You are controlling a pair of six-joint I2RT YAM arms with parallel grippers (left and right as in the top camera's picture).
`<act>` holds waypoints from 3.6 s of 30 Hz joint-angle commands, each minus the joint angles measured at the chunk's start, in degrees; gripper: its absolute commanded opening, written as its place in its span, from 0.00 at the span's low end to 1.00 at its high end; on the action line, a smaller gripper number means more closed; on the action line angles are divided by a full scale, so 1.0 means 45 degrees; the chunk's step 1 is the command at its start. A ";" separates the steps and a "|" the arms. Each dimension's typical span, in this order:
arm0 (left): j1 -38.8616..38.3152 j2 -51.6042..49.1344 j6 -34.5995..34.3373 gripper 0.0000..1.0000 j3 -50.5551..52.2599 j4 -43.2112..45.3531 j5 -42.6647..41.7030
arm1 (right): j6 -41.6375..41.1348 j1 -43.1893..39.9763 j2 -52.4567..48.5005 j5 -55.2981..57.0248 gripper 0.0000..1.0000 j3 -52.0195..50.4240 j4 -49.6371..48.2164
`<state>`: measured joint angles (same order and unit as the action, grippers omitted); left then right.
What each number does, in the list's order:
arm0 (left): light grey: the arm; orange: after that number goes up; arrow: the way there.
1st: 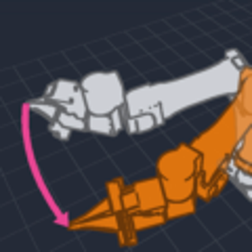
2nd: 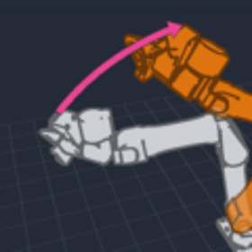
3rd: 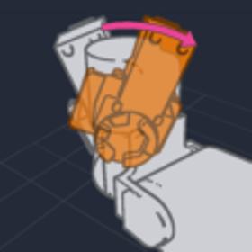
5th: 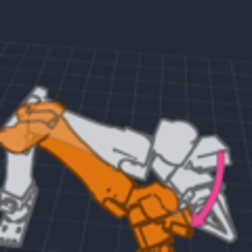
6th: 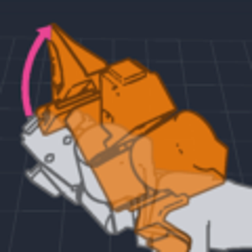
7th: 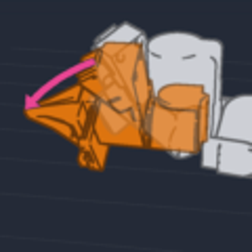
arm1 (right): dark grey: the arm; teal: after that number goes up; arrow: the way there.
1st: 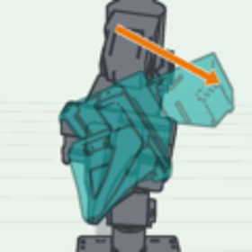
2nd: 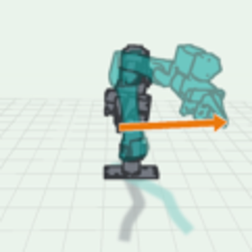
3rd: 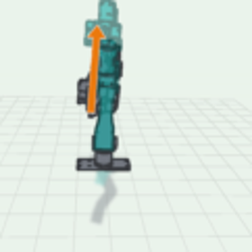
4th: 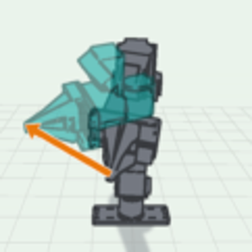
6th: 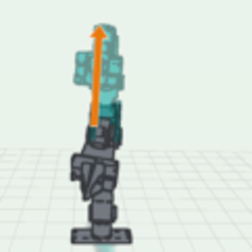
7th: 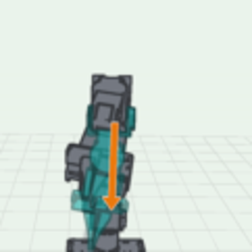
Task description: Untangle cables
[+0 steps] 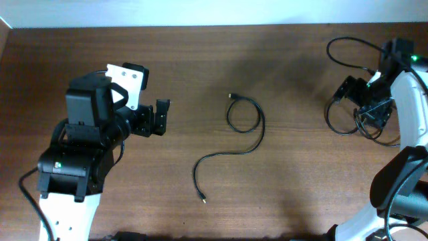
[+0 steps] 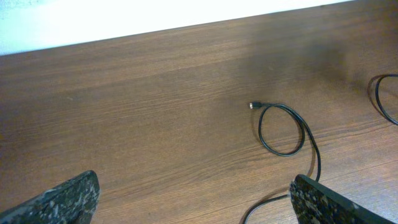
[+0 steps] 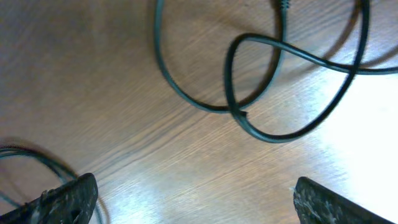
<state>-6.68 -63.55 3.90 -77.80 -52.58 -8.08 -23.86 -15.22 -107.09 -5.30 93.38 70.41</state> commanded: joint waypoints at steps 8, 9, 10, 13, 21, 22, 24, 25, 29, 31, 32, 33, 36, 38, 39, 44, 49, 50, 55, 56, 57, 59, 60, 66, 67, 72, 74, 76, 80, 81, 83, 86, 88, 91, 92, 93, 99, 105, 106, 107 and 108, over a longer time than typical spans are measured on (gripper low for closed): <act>0.0019 0.0029 0.0112 0.99 -0.0049 0.0034 0.0049 | -0.0855 0.0044 -0.0024 0.2127 0.99 -0.4031 -0.1885; 0.0019 0.0029 0.0112 0.99 -0.0049 0.0034 0.0053 | -0.0850 0.0044 -0.0024 0.2370 0.99 -0.4090 -0.2195; 0.0019 0.0029 0.0112 0.99 -0.0049 0.0034 0.0053 | -0.0850 0.0044 -0.0024 0.2968 0.99 -0.4483 -0.3123; 0.0019 0.0029 0.0112 0.99 -0.0049 0.0034 0.0049 | -0.0850 0.0044 -0.0024 0.2919 0.99 -0.5435 -0.4046; 0.0019 0.0029 0.0112 0.99 -0.0049 0.0029 0.0053 | -0.0850 0.0049 -0.0024 0.2914 0.99 -0.5634 -0.5455; 0.0019 0.0029 0.0112 0.99 -0.0049 0.0029 0.0049 | -0.0850 0.0049 -0.0024 0.2924 0.99 -0.5634 -0.5945; 0.0019 0.0029 0.0112 0.99 -0.0049 0.0029 0.0049 | -0.0850 0.0049 -0.0219 0.3007 0.99 -0.5634 -0.7261; 0.0019 0.0029 0.0112 0.99 -0.0049 0.0029 0.0053 | -0.0850 0.0044 -0.0549 0.3002 0.99 -0.5634 -0.7747; 0.0019 0.0029 0.0112 0.99 -0.0049 0.0029 0.0053 | -0.0801 0.0034 -0.2166 0.3007 0.99 -0.5634 -0.9141; 0.0019 0.0029 0.0112 0.99 -0.0049 0.0029 0.0049 | -0.0797 0.0034 -0.2880 0.3021 0.99 -0.5634 -1.0652; 0.0019 0.0029 0.0112 0.99 -0.0049 0.0029 0.0053 | -0.0787 0.0029 -0.3288 0.3152 0.99 -0.5634 -1.1856; 0.0019 0.0029 0.0112 0.99 -0.0049 0.0029 0.0049 | -0.0753 0.0000 -0.3517 0.3351 0.99 -0.5634 -1.2633; 0.0019 0.0029 0.0112 0.99 -0.0049 0.0029 0.0053 | -0.0219 -0.0918 -0.4658 0.3657 0.99 -0.5620 -1.7554; 0.0019 0.0029 0.0112 0.99 -0.0049 0.0029 0.0053 | -0.0165 -0.2074 -0.4760 0.3415 0.99 -0.5537 -1.9147; 0.0019 0.0029 0.0112 0.99 -0.0049 0.0029 0.0053 | 0.0801 -0.2550 -0.4585 0.2735 0.99 -0.5275 -1.9137; 0.0019 0.0029 0.0112 0.99 -0.0049 0.0029 0.0049 | 0.3497 -0.2754 -0.1807 0.1341 0.99 -0.4221 -1.9122; 0.0019 0.0029 0.0112 0.99 -0.0049 0.0029 0.0049 | 0.5537 -0.0311 0.2977 0.1307 0.99 -0.4221 -1.4353; 0.0019 0.0029 0.0112 0.99 -0.0049 0.0029 0.0049 | 0.5537 0.0301 0.3706 0.1156 0.99 -0.4221 -1.2983; 0.0019 0.0029 0.0112 0.99 -0.0049 0.0029 0.0049 | 0.5532 0.3473 0.4138 -0.1501 0.99 -0.4245 -0.7553; 0.0019 0.0029 0.0112 0.99 -0.0049 0.0029 0.0053 | 0.5532 0.3871 0.3832 -0.1554 0.99 -0.4260 -0.6989; 0.0019 0.0029 0.0112 0.99 -0.0049 0.0029 0.0053 | 0.5542 0.4328 0.3400 -0.1540 0.99 -0.4274 -0.6547; 0.0019 0.0029 0.0112 0.99 -0.0049 0.0029 0.0049 | 0.5493 0.5163 0.2327 -0.1540 1.00 -0.4274 -0.6397; 0.0019 0.0029 0.0112 0.99 -0.0049 0.0029 0.0049 | 0.5017 0.5542 0.1807 -0.1302 1.00 -0.4274 -0.6431; 0.0019 0.0029 0.0112 0.99 -0.0049 0.0029 0.0053 | 0.4211 0.7519 -0.0865 -0.1015 0.91 -0.4274 -0.8106; 0.0019 0.0029 0.0112 0.99 -0.0049 0.0029 0.0053 | 0.4250 0.7844 -0.0865 -0.1010 0.91 -0.4274 -0.8330; 0.0019 0.0029 0.0112 0.99 -0.0049 0.0029 0.0049 | 0.4231 0.8942 -0.0884 -0.1015 0.95 -0.4323 -0.9015; 0.0019 0.0029 0.0112 0.99 -0.0049 0.0029 0.0053 | 0.4192 0.8976 -0.0884 -0.1020 0.96 -0.4600 -0.9515; 0.0019 0.0029 0.0112 0.99 -0.0049 0.0029 0.0049 | 0.4197 0.8976 -0.0884 -0.1015 0.99 -0.5129 -1.0040; 0.0019 0.0029 0.0112 0.99 -0.0049 0.0029 0.0053 | 0.4201 0.8976 -0.0884 -0.1010 0.99 -0.5814 -1.0958; 0.0019 0.0029 0.0112 0.99 -0.0049 0.0029 0.0049 | 0.4201 0.8976 -0.0884 -0.0937 0.99 -0.5945 -1.1108; 0.0019 0.0029 0.0112 0.99 -0.0049 0.0029 0.0053 | 0.4201 0.8976 -0.0884 -0.0257 0.99 -0.5979 -1.1191; 0.0019 0.0029 0.0112 0.99 -0.0049 0.0029 0.0053 | 0.4201 0.8961 -0.0884 0.0049 0.99 -0.5984 -1.1181; 0.0019 0.0029 0.0112 0.99 -0.0049 0.0029 0.0053 | 0.4206 0.8961 -0.0884 0.0058 0.99 -0.6334 -1.1686; 0.0019 0.0029 0.0112 0.99 -0.0049 0.0029 0.0049 | 0.4201 0.8961 -0.1030 0.0894 0.99 -0.6965 -1.2517; 0.0019 0.0029 0.0112 0.99 -0.0049 0.0029 0.0049 | 0.4201 0.8942 -0.1224 0.1171 0.99 -0.6965 -1.2696; 0.0019 0.0029 0.0112 0.99 -0.0049 0.0029 0.0053 | 0.4201 0.8937 -0.1423 0.1409 0.99 -0.6965 -1.2905; 0.0019 0.0029 0.0112 0.99 -0.0049 0.0029 0.0053 | 0.4201 0.5343 -0.3570 0.1671 0.99 -0.6960 -1.4387; 0.0019 0.0029 0.0112 0.99 -0.0049 0.0029 0.0053 | 0.4192 -0.0481 -0.3570 0.1661 0.99 -0.6941 -1.4809; 0.0019 0.0029 0.0112 0.99 -0.0049 0.0029 0.0049 | 0.4192 -0.1617 -0.3570 0.1661 0.99 -0.6936 -1.4693; 0.0019 0.0029 0.0112 0.99 -0.0049 0.0029 0.0049 | 0.4070 -0.2467 -0.3570 0.1666 0.99 -0.6936 -1.4503; 0.0019 0.0029 0.0112 0.99 -0.0049 0.0029 0.0053 | 0.3230 -0.3580 -0.3570 0.1666 0.99 -0.6936 -1.4343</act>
<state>-6.68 -63.55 3.90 -77.82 -52.58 -8.10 -3.07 -23.83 -117.60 1.74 66.13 1.21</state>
